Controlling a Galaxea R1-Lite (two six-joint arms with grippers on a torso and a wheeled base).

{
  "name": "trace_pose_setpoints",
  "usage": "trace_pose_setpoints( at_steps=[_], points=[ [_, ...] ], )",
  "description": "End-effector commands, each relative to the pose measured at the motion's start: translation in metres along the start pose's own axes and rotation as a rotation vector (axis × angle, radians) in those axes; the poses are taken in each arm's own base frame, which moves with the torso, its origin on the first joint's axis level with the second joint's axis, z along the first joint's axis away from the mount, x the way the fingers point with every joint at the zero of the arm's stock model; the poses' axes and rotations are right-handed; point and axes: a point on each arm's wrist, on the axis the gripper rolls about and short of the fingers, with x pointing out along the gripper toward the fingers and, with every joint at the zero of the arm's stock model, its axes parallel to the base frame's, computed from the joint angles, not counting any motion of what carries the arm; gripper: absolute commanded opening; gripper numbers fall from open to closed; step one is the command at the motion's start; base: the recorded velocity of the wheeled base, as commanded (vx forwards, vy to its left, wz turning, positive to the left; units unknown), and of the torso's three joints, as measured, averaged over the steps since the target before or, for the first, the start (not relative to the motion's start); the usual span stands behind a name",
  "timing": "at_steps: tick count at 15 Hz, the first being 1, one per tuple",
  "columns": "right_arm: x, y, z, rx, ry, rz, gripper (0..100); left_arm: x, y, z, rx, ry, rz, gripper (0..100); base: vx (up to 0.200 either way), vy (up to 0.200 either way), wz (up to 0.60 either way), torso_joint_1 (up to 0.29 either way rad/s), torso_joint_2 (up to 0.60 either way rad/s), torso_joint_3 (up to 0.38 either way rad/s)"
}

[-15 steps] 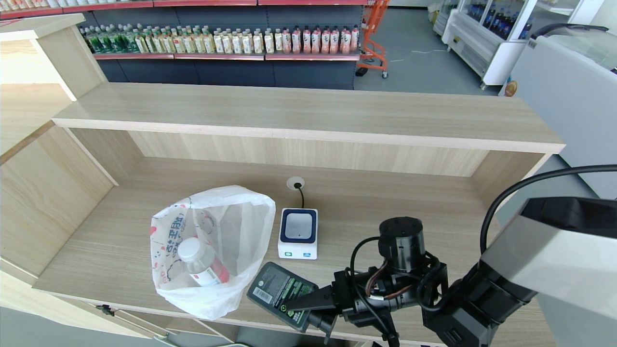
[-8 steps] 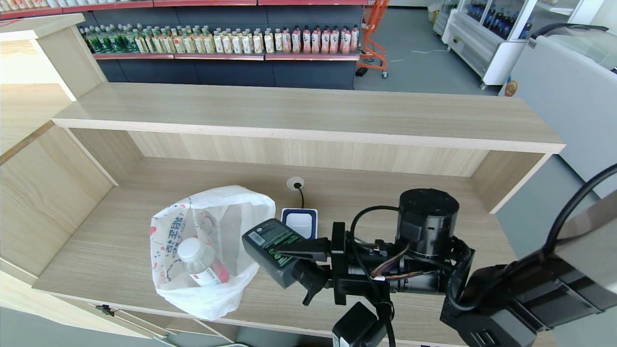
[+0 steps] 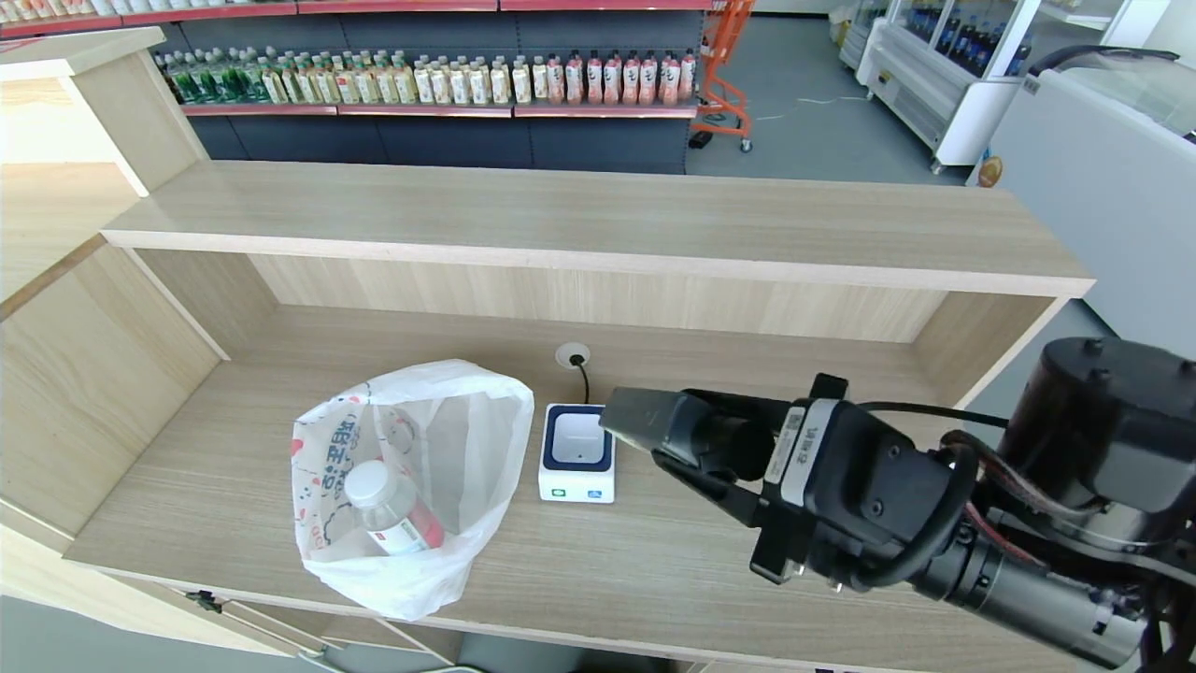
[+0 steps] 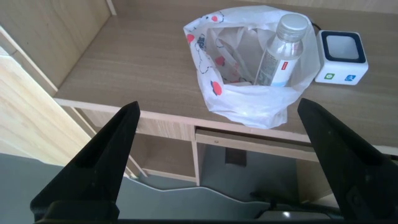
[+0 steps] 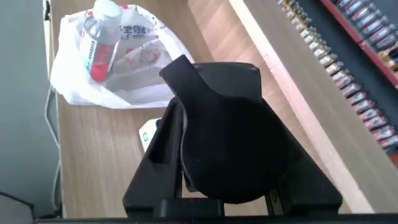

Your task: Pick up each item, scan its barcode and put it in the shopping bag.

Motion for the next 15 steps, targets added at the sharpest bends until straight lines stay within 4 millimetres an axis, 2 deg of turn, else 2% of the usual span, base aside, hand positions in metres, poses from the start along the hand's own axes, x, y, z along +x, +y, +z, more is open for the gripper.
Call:
trace_pose_setpoints(
  at_steps=[1, 2, 4, 6, 8, 11, 15],
  points=[
    [-0.027, -0.024, -0.001, 0.265, 0.08, -0.172, 0, 0.0, 0.0, 0.0, -0.001, -0.001, 0.001, 100, 0.0, 0.0, 0.0, 0.0, 0.0, 0.0],
    [-0.03, -0.032, -0.008, 0.463, 0.099, -0.233, 0, 0.0, 0.0, 0.0, -0.001, -0.001, 0.001, 100, 0.0, 0.0, 0.0, 0.0, 0.0, 0.0],
    [-0.039, -0.046, -0.022, 0.733, 0.154, -0.306, 0, 0.0, 0.0, 0.0, -0.001, -0.001, 0.001, 100, 0.0, 0.0, 0.0, 0.0, 0.0, 0.0],
    [-0.039, -0.051, -0.021, 0.992, 0.147, -0.34, 0, 0.0, 0.0, 0.0, -0.001, -0.001, 0.001, 100, 0.0, 0.0, 0.0, 0.0, 0.0, 0.0],
    [-0.039, -0.052, -0.02, 1.173, 0.124, -0.36, 0, 0.0, 0.0, 0.0, -0.001, -0.001, 0.001, 100, 0.0, 0.0, 0.0, 0.0, 0.0, 0.0],
    [-0.038, -0.046, -0.03, 1.322, 0.151, -0.376, 0, 0.0, 0.0, 0.0, -0.001, -0.001, 0.001, 100, 0.0, 0.0, 0.0, 0.0, 0.0, 0.0],
    [-0.036, -0.043, -0.036, 1.331, 0.177, -0.382, 0, 0.0, 0.0, 0.0, 0.001, -0.001, 0.001, 100, 0.0, 0.0, 0.0, 0.0, 0.0, 0.0]
  ],
)
